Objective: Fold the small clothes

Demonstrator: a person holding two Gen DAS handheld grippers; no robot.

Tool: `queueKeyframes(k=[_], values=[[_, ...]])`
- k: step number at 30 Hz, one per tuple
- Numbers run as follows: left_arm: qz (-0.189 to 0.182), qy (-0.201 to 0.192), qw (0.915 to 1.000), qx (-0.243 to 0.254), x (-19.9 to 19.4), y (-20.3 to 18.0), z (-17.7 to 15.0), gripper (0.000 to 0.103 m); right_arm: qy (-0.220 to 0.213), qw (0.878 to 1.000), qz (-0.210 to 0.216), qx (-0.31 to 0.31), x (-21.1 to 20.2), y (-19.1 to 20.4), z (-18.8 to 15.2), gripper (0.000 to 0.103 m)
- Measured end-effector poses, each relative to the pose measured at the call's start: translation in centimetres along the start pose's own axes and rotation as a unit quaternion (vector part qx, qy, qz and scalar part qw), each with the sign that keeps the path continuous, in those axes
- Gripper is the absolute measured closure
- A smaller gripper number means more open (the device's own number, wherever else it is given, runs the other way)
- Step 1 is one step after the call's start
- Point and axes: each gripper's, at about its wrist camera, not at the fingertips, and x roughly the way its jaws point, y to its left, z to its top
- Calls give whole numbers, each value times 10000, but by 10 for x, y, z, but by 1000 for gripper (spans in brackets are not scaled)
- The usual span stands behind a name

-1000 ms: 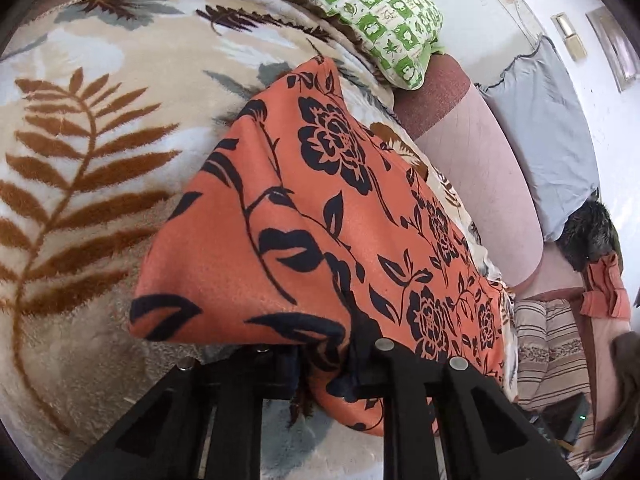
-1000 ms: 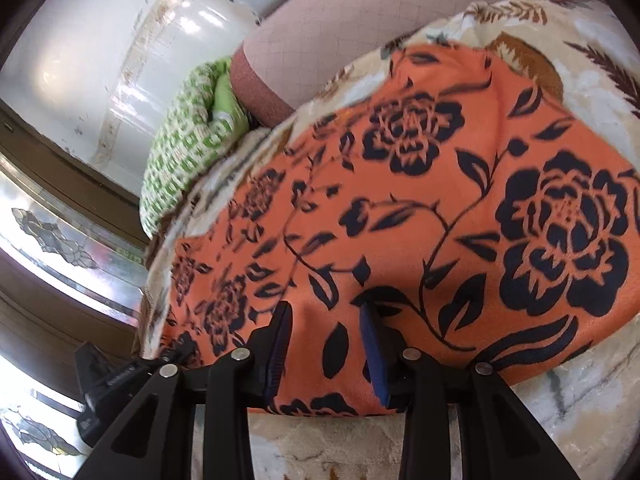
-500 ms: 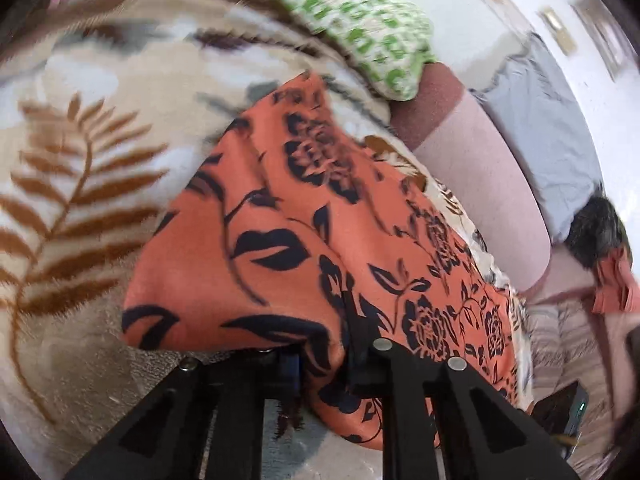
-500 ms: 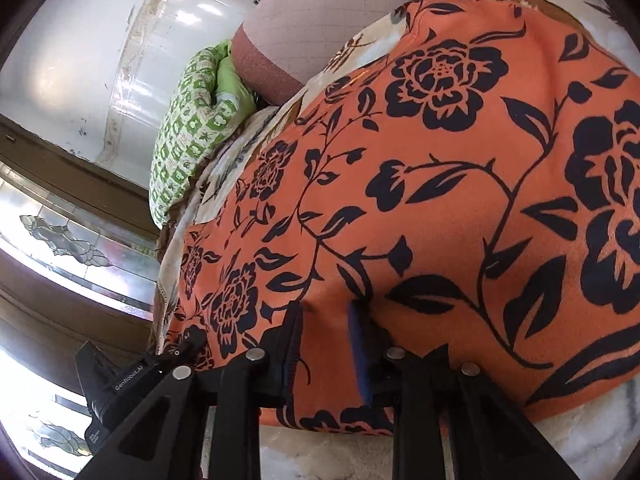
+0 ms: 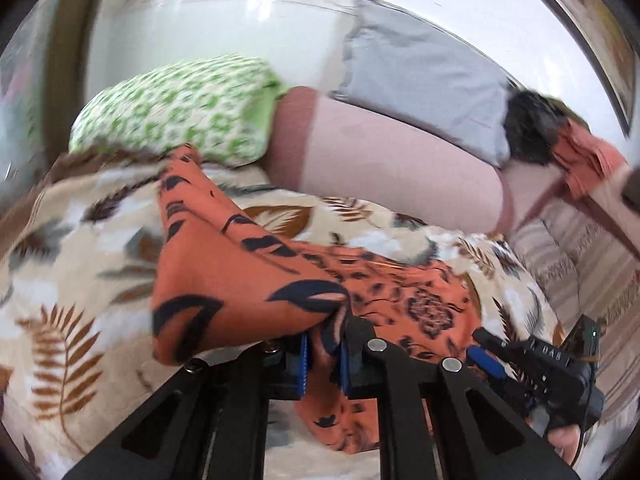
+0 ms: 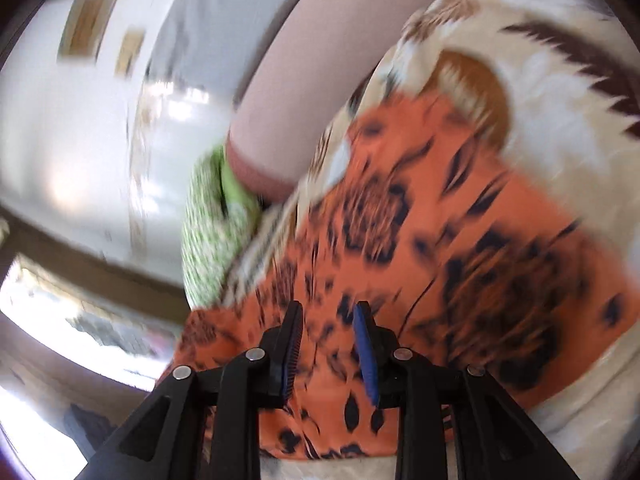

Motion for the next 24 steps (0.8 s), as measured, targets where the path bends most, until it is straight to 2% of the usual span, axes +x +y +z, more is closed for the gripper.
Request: queueKeyframes(k=[3,8,11,12,14,16,17,18,19,20,21,23,24], values=[[-102,74,9992,379,11,-40,2,91,-348,9985,149,389,-22,-18,18,73],[-441,321,9931,1042,46,-114,-17,91,-778,9941,262,707,-51,-36,38,73],[-635,760,9862,1325,79,-149,-41,91,-1177,9879,286,964,-79,-54,53,73],[-778,973,9822,1404,92,-158,-51,89,-1177,9879,286,964,-79,-54,53,73],[-982,1319,9737,1575,103,-170,-63,84,-1355,9845,269,1080,-91,-63,59,73],[-1068,1412,9697,1681,97,-173,-67,74,-1437,9836,207,1074,-98,-65,67,73],[-1196,1363,9689,1686,88,-170,-68,59,-1398,9847,181,1026,-97,-64,68,72],[-1427,1264,9675,1658,76,-166,-65,44,-1329,9861,191,982,-95,-61,69,69],[-1599,1098,9675,1624,61,-159,-62,39,-1272,9869,239,963,-92,-59,69,58],[-1671,867,9689,1605,44,-151,-57,32,-1223,9872,352,958,-91,-56,67,29],[-1662,646,9707,1611,30,-143,-54,27,-1187,9874,465,938,-88,-52,65,21],[-1501,342,9747,1619,12,-128,-49,25,-1075,9899,630,670,-86,-39,62,18],[-1279,245,9783,1612,8,-116,-48,25,-985,9922,616,460,-84,-30,61,18]])
